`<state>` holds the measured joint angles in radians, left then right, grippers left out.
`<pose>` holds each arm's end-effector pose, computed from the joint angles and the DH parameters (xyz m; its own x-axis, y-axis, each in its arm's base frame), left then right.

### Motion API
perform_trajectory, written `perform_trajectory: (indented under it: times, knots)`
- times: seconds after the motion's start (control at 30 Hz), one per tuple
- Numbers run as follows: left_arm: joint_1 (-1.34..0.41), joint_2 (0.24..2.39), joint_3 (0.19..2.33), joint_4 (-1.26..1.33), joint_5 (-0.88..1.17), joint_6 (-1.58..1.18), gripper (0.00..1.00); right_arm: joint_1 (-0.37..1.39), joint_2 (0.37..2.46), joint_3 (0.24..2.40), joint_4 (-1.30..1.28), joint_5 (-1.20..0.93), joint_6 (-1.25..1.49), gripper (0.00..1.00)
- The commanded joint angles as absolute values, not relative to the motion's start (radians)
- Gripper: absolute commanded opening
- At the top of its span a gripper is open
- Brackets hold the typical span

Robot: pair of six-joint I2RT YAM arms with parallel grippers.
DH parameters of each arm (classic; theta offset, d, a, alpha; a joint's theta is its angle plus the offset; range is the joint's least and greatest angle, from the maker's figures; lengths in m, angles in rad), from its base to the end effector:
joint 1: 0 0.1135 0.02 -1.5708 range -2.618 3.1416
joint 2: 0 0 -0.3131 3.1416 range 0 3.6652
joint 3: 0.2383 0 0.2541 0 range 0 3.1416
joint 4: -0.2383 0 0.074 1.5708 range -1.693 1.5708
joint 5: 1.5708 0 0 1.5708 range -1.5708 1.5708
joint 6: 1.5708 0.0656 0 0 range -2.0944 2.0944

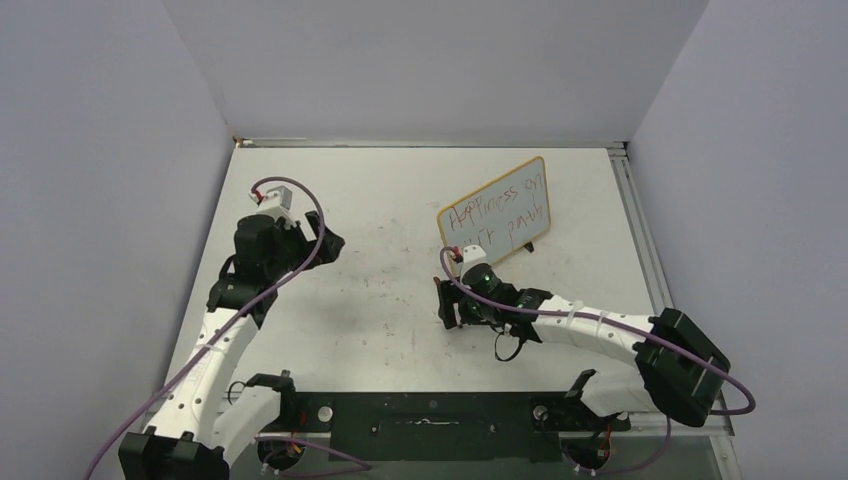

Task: Write a sentence on the whiteboard
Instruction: Place the whiteboard marker at the center of the board, then reset both arms

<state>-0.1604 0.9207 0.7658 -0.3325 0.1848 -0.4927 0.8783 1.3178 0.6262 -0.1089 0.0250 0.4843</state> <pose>0.2015 -0.0448 0.3190 -0.5574 -0.3808 -0.7378 0.0609 0.8675 -0.4937 0.1719 0.2047 0.2052 -0.7586 -0.1854 -0.6246 -0.4577 0.8339 0.3083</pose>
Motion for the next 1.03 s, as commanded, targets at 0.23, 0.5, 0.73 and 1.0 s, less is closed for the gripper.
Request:
perform_trajectory:
  times: [0.23, 0.5, 0.73, 1.0]
  knots:
    - [-0.151, 0.639, 0.718, -0.310, -0.193, -0.271, 0.98, 0.732, 0.996, 0.579, 0.018, 0.152, 0.381, 0.93]
    - [-0.155, 0.573, 0.713, -0.321, -0.274, -0.287, 0.96, 0.620, 0.815, 0.544, 0.215, 0.210, 0.227, 0.90]
    - [-0.154, 0.584, 0.724, -0.330, -0.283, -0.291, 0.96, 0.604, 0.813, 0.627, 0.191, 0.225, 0.133, 0.90]
    - [-0.155, 0.572, 0.721, -0.328, -0.278, -0.287, 0.96, 0.603, 0.814, 0.698, 0.145, 0.210, 0.108, 0.90]
